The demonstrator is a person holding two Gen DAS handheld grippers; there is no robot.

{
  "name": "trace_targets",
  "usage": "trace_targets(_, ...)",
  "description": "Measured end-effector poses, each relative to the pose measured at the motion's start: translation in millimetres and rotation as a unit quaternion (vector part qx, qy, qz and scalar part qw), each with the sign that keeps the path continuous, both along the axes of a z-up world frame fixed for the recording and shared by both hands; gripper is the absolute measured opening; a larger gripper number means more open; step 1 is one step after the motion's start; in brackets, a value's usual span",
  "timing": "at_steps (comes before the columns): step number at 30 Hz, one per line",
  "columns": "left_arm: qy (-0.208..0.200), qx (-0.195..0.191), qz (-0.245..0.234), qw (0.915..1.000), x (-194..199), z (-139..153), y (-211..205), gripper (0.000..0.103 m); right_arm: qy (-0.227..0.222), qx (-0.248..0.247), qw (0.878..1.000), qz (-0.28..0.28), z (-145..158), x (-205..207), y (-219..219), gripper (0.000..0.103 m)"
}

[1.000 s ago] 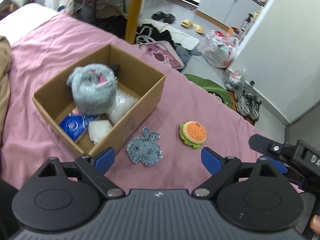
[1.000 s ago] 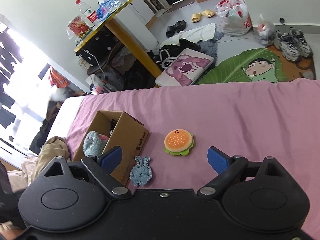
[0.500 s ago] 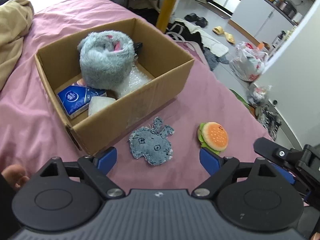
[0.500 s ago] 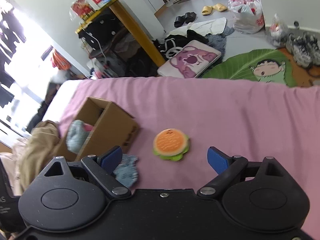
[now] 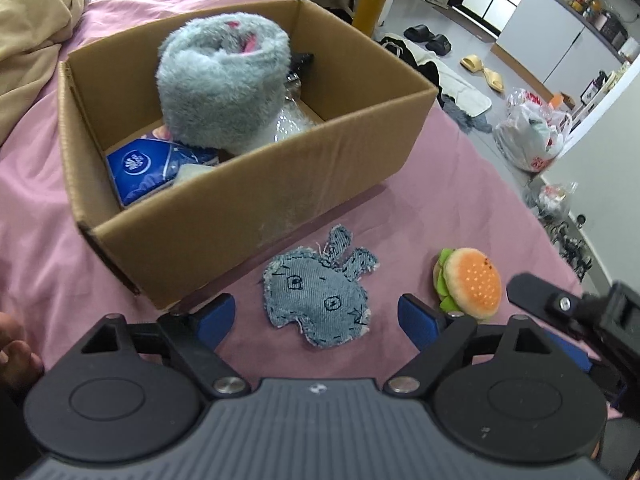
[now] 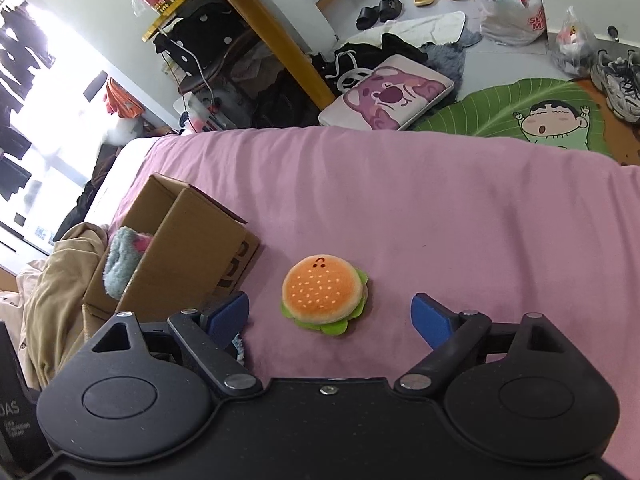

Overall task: Organize soft objects
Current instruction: 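Grasp the grey denim bunny patch with the left tool while the right tool grasps the hamburger plush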

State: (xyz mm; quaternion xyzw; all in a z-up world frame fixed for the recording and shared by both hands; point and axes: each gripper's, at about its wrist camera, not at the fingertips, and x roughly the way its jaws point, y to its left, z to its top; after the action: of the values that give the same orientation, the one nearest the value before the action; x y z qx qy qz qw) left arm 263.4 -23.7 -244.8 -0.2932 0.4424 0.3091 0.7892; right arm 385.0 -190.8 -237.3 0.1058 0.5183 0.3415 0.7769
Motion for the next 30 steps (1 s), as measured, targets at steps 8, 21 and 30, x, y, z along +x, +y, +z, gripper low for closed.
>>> trace_targets(8,0.009,0.003,0.005,0.9999,2.5,-12.2,2.2,0.073,-0.003,-0.008,1.0,0.005,-15.8,1.7,16.8,0.083)
trace_targets(21,-0.02,-0.007,0.002,0.9998,-2.3,-4.1,5.0,0.031,-0.013,-0.056,0.998,0.027,-13.0,-6.7,32.2,0.04)
trace_targets(30,-0.048,-0.011,-0.024,0.9985,-12.0,19.3,-0.6,0.028,-0.004,-0.066,0.998,0.018,10.5,-17.6,31.6,0.037)
